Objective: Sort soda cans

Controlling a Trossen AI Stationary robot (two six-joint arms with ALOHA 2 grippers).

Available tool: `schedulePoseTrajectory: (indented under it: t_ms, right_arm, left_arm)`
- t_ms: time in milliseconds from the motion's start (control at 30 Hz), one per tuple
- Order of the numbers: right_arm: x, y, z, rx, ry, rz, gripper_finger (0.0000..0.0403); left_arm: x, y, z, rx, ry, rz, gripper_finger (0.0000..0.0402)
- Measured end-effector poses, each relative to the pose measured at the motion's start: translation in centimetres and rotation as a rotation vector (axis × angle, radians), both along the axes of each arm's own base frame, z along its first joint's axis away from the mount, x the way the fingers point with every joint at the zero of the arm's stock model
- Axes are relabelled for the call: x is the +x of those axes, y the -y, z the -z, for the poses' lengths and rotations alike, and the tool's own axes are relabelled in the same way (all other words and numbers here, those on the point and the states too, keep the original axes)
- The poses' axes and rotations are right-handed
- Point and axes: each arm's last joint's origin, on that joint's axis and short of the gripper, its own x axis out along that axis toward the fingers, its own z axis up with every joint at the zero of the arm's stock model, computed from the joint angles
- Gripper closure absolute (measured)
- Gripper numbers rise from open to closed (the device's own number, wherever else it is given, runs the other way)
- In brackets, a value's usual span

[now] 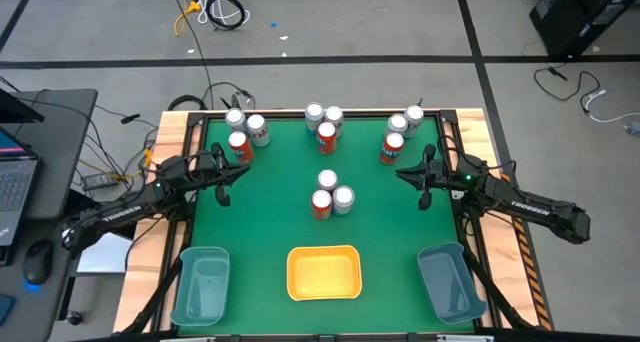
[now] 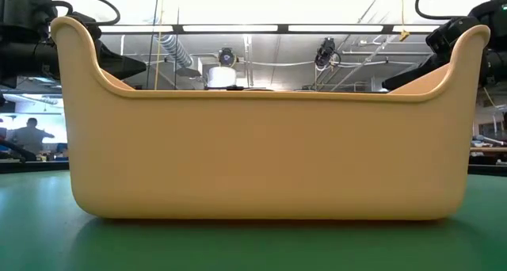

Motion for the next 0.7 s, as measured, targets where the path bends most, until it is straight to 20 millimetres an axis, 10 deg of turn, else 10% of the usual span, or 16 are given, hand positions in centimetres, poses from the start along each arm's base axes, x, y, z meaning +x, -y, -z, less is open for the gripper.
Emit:
schedulePoseTrajectory:
  t_ms: [700]
  right_arm:
    - [0.0, 0.0, -0.01, 0.0, 0.0, 0.0, 0.0374]
  left_arm:
    - [-0.05, 0.03, -0.59, 0.027, 0.055, 0.001, 0.0389]
